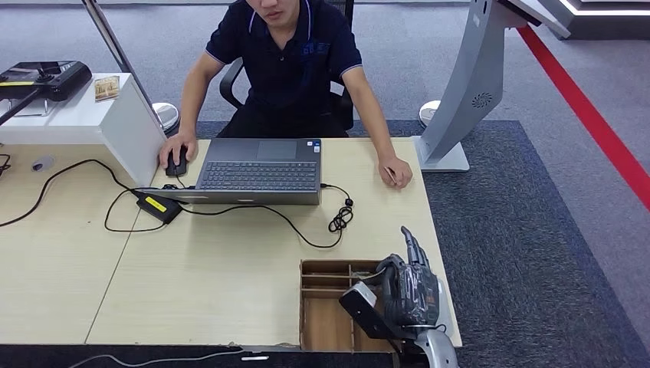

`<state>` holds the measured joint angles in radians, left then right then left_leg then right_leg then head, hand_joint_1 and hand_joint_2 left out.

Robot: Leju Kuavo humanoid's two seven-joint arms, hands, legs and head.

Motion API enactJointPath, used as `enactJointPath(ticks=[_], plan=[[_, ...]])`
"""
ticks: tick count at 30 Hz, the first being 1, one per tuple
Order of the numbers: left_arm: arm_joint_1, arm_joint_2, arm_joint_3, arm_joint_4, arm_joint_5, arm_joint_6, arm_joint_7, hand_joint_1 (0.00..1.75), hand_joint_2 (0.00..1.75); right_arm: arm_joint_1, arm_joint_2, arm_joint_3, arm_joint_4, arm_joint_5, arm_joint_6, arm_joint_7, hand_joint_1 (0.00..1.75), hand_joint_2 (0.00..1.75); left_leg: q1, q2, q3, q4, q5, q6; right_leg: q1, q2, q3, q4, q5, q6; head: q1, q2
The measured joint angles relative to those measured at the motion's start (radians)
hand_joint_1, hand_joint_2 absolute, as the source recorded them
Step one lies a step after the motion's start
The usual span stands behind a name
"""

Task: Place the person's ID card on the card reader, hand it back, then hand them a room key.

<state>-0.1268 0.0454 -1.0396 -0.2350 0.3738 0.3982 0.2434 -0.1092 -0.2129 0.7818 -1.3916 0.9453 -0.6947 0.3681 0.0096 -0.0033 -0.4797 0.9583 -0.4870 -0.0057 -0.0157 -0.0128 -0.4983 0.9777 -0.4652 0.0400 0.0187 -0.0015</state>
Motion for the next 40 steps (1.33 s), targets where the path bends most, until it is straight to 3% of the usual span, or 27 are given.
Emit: enactJointPath(ticks=[14, 18, 22, 28, 34, 40], plan=[[0.000, 0.003, 0.000, 0.000, 0.000, -0.001, 0.000, 0.00, 0.00, 0.001, 0.000, -0.001, 0.000, 0.003, 0.000, -0.001, 1.75, 1.75, 0.000, 0.000, 0.000, 0.000, 0.000, 0.000, 0.000, 0.000, 0.000, 0.000, 0.000, 0.000, 0.000, 0.000], [0.000, 0.003, 0.000, 0.000, 0.001, 0.000, 0.000, 0.00, 0.00, 0.019, 0.013, -0.032, -0.010, 0.060, -0.001, -0.038, 1.75, 1.75, 0.000, 0.000, 0.000, 0.000, 0.000, 0.000, 0.000, 0.000, 0.000, 0.000, 0.000, 0.000, 0.000, 0.000], [0.002, 0.003, 0.000, 0.000, 0.010, 0.004, 0.003, 0.00, 0.00, 0.059, 0.049, -0.120, -0.068, 0.110, -0.002, -0.121, 1.75, 1.75, 0.000, 0.000, 0.000, 0.000, 0.000, 0.000, 0.000, 0.000, 0.000, 0.000, 0.000, 0.000, 0.000, 0.000], [0.004, 0.003, 0.002, 0.000, 0.019, 0.010, 0.004, 0.00, 0.00, 0.115, 0.127, -0.305, -0.233, 0.081, -0.004, -0.242, 1.75, 1.75, 0.000, 0.000, 0.000, 0.000, 0.000, 0.000, 0.000, 0.000, -0.001, 0.000, 0.000, 0.000, 0.000, 0.000], [0.005, 0.003, 0.004, 0.000, 0.024, 0.013, 0.004, 0.00, 0.00, 0.156, 0.192, -0.458, -0.400, 0.040, -0.005, -0.297, 1.75, 1.75, 0.000, 0.000, 0.000, 0.000, 0.000, 0.000, 0.000, 0.000, -0.001, 0.000, 0.000, 0.000, 0.000, 0.000], [0.005, 0.003, 0.005, 0.000, 0.024, 0.017, 0.004, 0.00, 0.00, 0.172, 0.230, -0.537, -0.485, 0.011, -0.005, -0.329, 1.75, 1.75, 0.000, 0.000, 0.000, 0.000, 0.000, 0.000, 0.000, 0.000, -0.001, 0.000, 0.000, 0.000, 0.000, 0.000]])
